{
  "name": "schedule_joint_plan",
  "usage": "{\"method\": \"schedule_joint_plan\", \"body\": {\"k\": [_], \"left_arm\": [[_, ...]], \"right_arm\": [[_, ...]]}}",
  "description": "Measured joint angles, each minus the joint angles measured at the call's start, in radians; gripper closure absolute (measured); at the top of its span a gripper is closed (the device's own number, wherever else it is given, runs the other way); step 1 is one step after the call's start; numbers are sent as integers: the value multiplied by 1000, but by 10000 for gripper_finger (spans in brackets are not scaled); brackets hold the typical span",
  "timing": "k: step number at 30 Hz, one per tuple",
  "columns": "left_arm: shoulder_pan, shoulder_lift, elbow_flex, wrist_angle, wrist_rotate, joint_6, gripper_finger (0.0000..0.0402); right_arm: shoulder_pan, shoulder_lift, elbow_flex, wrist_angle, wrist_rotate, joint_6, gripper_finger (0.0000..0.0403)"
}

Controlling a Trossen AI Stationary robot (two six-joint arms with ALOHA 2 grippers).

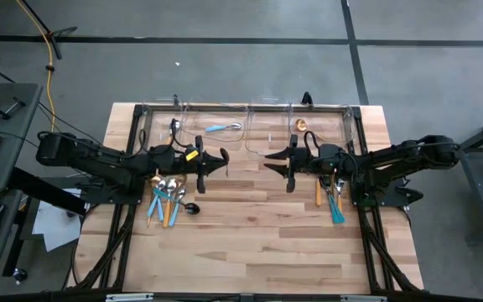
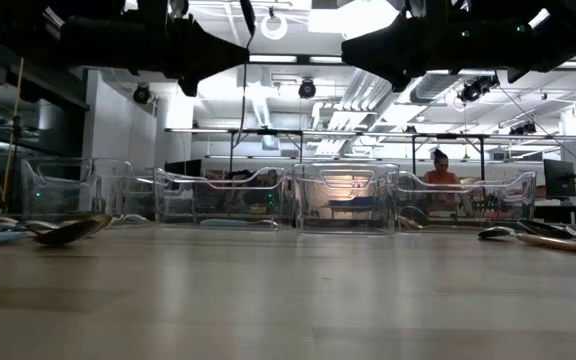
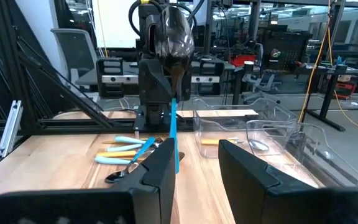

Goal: Sort silverware by color (type)
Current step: Put the black spoon into the middle right transparent bin

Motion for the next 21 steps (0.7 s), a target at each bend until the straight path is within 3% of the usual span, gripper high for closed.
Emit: {"method": "schedule_joint_plan", "body": {"k": [12,21], "left_arm": [[1,4,0,12,-2,-11,401],[-21,210,116,85,-91,-46,401]], "right_arm": [[0,1,0,-1,0,8,295],[0,150,39,113,22,18,295]]}}
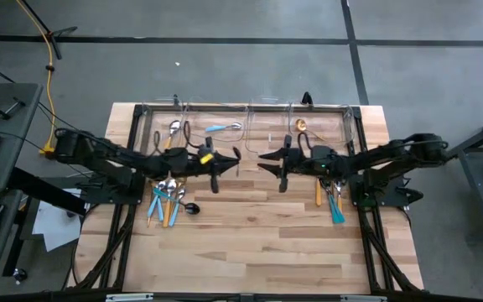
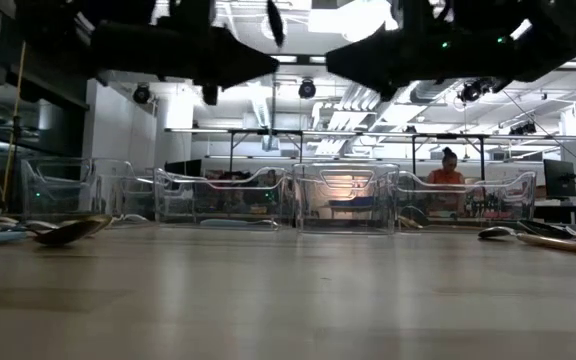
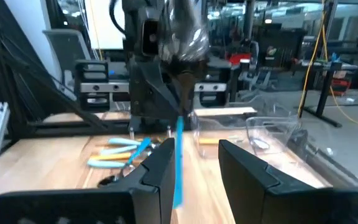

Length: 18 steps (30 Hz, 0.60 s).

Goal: Sort silverware by color (type)
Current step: Put the black spoon into the middle right transparent bin

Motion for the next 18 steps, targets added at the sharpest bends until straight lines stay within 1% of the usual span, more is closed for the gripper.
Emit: {"method": "schedule_joint_plan", "body": {"k": [5,9,14,18], "left_arm": [[-8,79,62,0,-7,52,401],[-8,61,67,1,3,74,401],[-18,45,67,3,10,74,401],[-20,45,67,4,17,74,401]], "right_arm": [[0,113,81,-19,0,-2,295],[0,146,122,-68,9,-9,295],[0,171,148,-74,37,6,295],[2,195,174,-74,-9,46,295]]}}
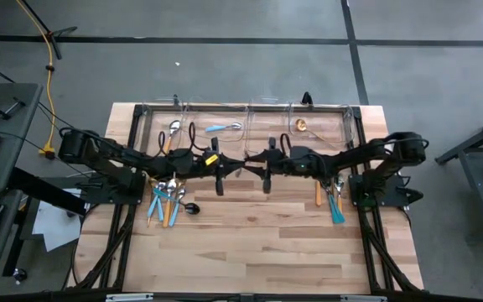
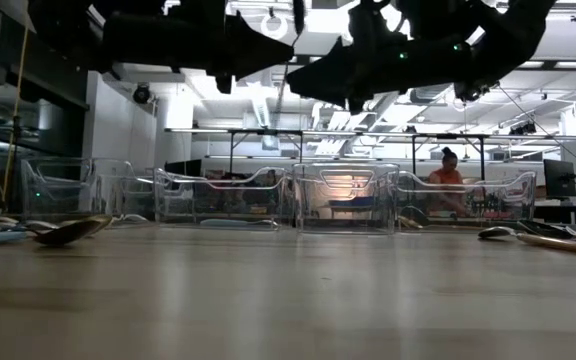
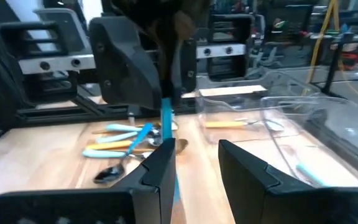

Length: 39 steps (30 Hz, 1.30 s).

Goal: Sort silverware by color (type)
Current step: Put the black spoon into the middle right transparent bin

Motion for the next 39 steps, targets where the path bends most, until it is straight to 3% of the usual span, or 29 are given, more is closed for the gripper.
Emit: {"method": "schedule_joint_plan", "body": {"k": [12,39], "left_arm": [[-8,0,0,3,-4,36,401],[-18,37,0,91,-11,0,401]], "right_arm": [[5,18,18,5,-63,0,295],[5,42,18,89,-65,31,297]]}}
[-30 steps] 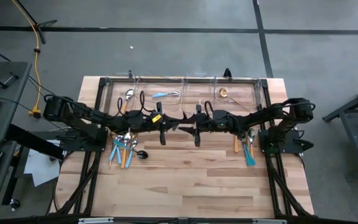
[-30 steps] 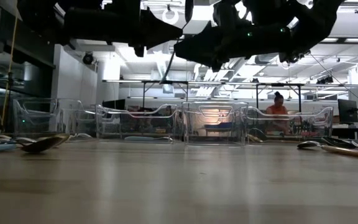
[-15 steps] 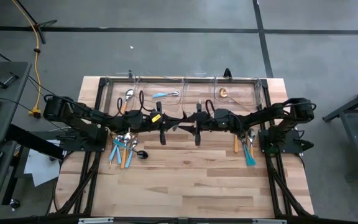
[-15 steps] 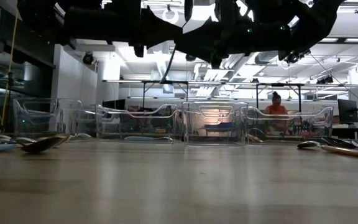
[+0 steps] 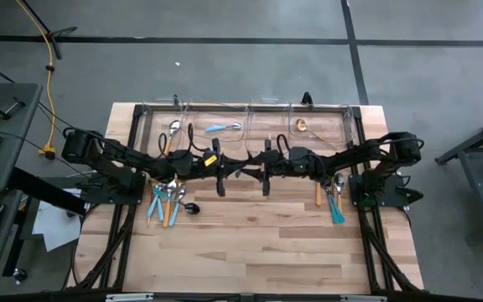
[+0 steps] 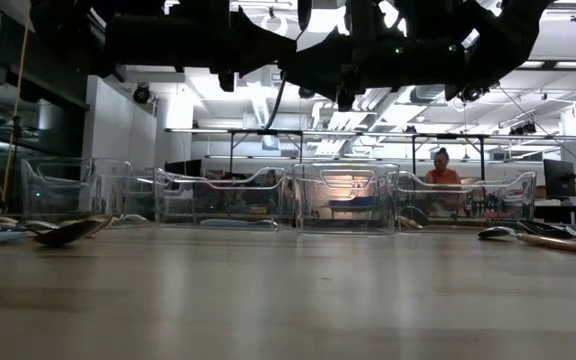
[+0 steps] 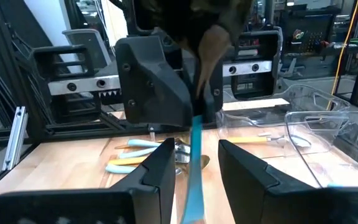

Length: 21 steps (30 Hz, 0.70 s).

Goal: Sort silverware by color (type)
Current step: Put the black spoon into the middle right transparent bin

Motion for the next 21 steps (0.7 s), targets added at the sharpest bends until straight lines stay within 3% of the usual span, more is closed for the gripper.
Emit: {"method": "schedule_joint_plan", "body": {"k": [3,8,21], "left_arm": [[0,0,0,1,0,0,401],[0,0,0,-1,-4,0,396],[0,-1,0,-8,-4,-8,369]], "right_arm": [[0,0,0,-16,0,0,316],[0,0,0,-14,2,0,390],[0,-1,0,-20,2,0,399]]}}
